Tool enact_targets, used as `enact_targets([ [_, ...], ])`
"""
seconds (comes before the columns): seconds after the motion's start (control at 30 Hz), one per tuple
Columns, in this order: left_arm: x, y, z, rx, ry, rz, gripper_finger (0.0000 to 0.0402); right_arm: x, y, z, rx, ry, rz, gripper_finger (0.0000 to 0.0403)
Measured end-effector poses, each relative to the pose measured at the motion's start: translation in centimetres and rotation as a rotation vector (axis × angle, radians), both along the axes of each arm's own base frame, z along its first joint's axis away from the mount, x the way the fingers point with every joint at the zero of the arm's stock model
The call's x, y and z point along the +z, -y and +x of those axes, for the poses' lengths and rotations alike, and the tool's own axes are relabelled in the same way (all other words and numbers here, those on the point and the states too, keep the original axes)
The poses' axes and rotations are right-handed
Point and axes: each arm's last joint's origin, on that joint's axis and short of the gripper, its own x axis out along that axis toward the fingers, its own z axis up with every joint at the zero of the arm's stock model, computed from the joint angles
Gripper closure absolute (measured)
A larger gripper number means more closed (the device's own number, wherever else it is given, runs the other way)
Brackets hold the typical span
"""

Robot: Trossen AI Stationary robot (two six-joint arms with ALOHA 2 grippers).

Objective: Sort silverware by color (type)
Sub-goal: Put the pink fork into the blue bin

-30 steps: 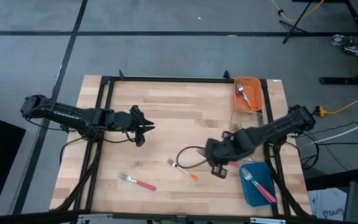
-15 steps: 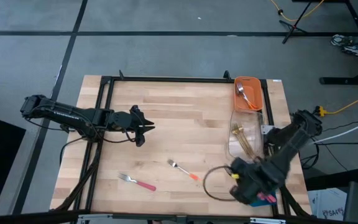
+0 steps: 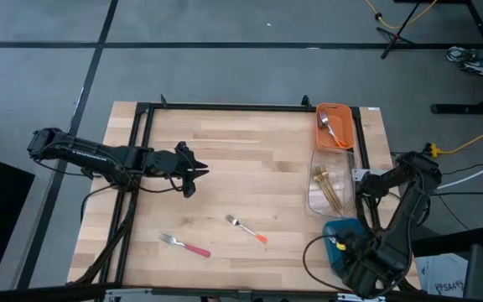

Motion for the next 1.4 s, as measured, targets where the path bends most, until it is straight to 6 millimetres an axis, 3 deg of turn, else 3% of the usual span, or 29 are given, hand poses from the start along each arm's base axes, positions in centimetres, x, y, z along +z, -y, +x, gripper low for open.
enact_targets([
  [0.4, 0.0, 0.0, 0.0, 0.0, 0.0, 0.0, 0.0324, -4.5, 0.7, -0.9, -0.01, -0.077, -0.086, 0.0398],
  [0.77, 0.0, 0.0, 0.0, 0.0, 0.0, 0.0, 0.0324, -8.5, 1.0, -1.1, -0.009, -0.068, -0.056, 0.0398],
  [1.23, 0.0, 0.0, 0.0, 0.001, 0.001, 0.0, 0.0324, -10.8, 1.6, -1.4, -0.006, -0.07, -0.058, 0.0396],
  [1.4, 0.0, 0.0, 0.0, 0.001, 0.001, 0.0, 0.0324, -11.4, 1.6, -1.4, -0.005, -0.058, -0.038, 0.0378],
])
